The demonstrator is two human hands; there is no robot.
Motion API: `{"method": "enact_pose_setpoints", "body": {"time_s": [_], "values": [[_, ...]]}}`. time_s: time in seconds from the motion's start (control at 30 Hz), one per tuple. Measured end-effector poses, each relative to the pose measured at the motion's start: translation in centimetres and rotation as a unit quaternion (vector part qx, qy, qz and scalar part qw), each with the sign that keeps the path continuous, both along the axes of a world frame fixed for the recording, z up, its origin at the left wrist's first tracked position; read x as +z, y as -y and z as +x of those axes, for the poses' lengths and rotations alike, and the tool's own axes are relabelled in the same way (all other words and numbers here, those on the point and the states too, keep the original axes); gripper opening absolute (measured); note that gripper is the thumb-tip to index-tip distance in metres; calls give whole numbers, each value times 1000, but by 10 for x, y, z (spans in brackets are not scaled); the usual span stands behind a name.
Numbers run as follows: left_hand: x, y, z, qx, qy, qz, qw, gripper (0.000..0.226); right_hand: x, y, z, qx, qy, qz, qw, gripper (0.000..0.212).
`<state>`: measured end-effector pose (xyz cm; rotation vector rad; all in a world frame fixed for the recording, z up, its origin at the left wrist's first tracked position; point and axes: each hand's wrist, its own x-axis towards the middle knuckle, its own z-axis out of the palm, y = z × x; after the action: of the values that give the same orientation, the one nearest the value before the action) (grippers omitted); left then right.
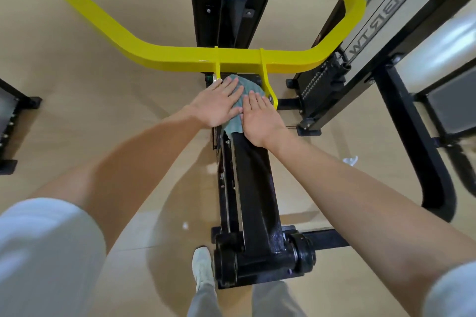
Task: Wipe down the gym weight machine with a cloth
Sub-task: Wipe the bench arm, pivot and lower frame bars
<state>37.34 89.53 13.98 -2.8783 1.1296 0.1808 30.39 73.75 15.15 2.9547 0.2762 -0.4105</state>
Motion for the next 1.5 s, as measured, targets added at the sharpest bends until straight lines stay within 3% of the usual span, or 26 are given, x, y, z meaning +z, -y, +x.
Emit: {"method": "enact_pose_setpoints", "body": {"time_s": [0.23, 0.37, 0.47, 0.67, 0.97, 1.23, 1.4, 1.5], "values": [[-8, 0, -71, -14, -47, -41, 998, 68, -16, 6, -81, -36, -5, 93, 995, 62], [-23, 2, -122, -1, -43, -142, 989, 61, 0, 0, -131, -81, -37, 151, 984, 63], [-37, -1, -156, -14, -35, -182, 983, 68, 12, -2, -165, -107, -56, 197, 973, 64], [-27, -6, -204, 15, -91, -313, 945, 53, 22, -1, -210, -135, -48, 250, 958, 65], [-21, -13, -255, 37, -169, -340, 924, 58, 28, 3, -264, -192, -45, 272, 942, 76], [-28, -1, -250, 105, -193, -390, 894, 67, 32, 3, -226, -182, -84, 287, 937, 78], [-34, 3, -212, 177, -239, -444, 846, 67, 30, 5, -173, -146, -93, 282, 944, 73], [-35, 8, -185, 223, -306, -474, 795, 66, 28, 4, -144, -116, -77, 258, 956, 69]]}}
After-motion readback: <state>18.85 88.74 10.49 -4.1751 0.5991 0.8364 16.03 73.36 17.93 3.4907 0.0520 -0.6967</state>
